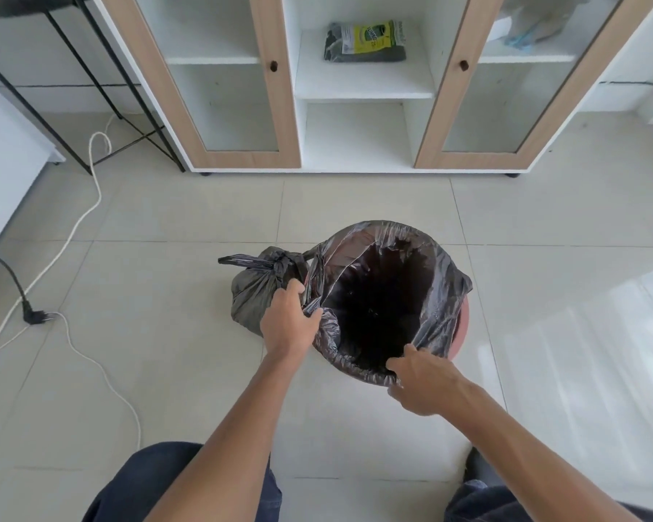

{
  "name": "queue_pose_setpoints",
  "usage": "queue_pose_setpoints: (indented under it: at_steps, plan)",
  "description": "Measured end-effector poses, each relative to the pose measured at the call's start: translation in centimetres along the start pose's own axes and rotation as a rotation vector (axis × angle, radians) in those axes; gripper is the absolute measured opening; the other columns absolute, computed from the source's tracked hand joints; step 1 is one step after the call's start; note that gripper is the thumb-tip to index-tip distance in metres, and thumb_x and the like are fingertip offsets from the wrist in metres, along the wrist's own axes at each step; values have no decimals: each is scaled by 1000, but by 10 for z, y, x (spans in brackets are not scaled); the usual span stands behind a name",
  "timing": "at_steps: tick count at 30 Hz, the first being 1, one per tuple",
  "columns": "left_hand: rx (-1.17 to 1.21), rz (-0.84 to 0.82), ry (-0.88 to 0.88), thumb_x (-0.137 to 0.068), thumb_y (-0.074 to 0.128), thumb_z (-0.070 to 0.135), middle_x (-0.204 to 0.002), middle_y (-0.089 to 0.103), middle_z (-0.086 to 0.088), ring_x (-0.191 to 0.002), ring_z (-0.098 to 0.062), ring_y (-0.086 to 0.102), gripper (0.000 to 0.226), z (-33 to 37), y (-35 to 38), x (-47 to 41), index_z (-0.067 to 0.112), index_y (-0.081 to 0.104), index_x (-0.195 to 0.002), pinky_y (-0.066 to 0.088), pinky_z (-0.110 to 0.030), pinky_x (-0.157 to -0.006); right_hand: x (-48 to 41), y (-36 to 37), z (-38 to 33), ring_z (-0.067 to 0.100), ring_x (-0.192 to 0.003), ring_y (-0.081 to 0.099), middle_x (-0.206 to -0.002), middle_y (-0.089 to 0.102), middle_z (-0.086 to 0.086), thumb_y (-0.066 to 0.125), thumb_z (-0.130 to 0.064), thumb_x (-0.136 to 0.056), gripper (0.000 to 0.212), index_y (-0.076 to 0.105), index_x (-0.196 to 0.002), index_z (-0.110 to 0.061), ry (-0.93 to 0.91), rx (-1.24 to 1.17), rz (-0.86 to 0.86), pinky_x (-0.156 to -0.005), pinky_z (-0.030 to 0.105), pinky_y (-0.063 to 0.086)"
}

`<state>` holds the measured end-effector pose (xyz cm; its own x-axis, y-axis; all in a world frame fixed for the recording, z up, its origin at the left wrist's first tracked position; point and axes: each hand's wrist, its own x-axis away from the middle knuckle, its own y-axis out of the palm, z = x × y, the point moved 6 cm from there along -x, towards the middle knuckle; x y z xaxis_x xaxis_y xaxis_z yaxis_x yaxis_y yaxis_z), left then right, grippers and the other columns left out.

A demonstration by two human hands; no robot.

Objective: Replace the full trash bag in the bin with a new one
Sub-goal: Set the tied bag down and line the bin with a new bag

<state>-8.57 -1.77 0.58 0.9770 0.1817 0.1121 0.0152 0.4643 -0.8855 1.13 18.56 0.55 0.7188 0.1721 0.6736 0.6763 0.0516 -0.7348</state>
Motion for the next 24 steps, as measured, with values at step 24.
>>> queue_pose_setpoints:
  at_steps: [24]
  plan:
    - [409, -68, -503, -93, 60, 14, -85, 64, 0, -79, -27, 60, 9, -41, 29, -14, 21, 60, -87, 50, -33, -67, -11, 4, 15, 25, -115, 53, -119, 52, 7, 42, -34, -100, 34, 60, -121, -15, 24, -7, -27, -89, 39, 49]
